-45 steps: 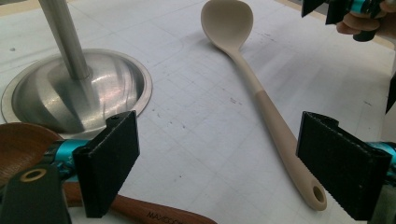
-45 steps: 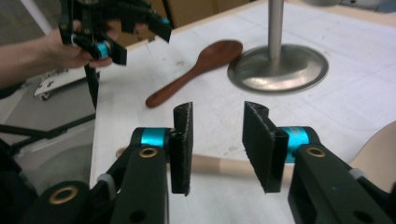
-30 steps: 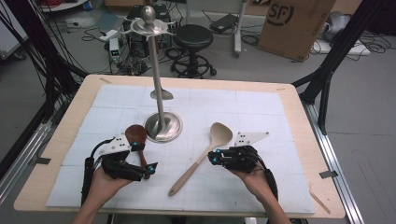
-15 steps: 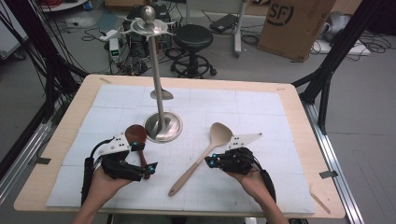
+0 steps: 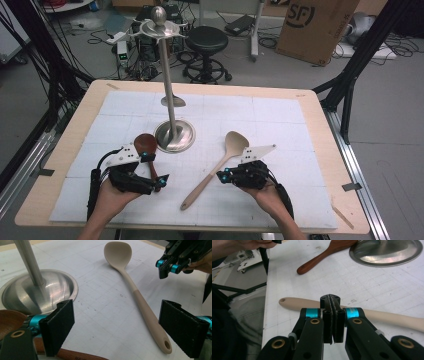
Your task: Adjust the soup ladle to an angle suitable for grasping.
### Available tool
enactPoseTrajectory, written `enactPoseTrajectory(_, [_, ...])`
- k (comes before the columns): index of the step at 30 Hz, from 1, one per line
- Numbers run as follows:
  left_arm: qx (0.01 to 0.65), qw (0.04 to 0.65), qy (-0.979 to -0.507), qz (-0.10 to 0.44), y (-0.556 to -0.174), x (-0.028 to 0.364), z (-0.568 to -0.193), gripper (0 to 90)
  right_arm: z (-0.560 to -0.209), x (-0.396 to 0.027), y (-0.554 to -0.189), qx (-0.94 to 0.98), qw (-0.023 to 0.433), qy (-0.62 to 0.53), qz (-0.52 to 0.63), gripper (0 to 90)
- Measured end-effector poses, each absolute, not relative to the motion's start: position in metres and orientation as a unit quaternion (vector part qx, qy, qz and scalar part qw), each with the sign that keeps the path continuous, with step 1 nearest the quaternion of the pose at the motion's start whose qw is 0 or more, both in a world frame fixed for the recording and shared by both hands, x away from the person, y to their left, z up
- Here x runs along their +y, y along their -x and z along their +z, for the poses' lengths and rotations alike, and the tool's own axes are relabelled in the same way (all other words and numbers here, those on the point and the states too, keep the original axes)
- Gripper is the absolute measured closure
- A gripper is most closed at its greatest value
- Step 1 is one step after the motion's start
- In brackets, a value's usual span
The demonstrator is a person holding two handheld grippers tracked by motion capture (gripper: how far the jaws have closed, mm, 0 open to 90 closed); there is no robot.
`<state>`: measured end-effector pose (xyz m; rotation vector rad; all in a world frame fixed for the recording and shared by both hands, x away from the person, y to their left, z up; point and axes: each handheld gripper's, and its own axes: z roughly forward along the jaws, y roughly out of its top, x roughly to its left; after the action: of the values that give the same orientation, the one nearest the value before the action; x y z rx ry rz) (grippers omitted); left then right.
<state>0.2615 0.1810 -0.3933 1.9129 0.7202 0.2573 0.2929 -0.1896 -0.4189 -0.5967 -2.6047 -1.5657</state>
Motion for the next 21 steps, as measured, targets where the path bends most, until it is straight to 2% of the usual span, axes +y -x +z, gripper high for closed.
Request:
enactPoseTrajectory(9, [0.3, 0.515, -0.796, 0.107, -0.261, 0.181, -0.393, 13.9, -0.426, -0.185, -0.289, -0.845, 0.021, 0.182, -0.502, 89.3])
enactPoseTrajectory(21, [0.298, 0.514, -0.797, 0.107, -0.262, 0.18, -0.394, 13.9, -0.438, -0.159, -0.287, -0.864, 0.046, 0.168, -0.472, 89.3])
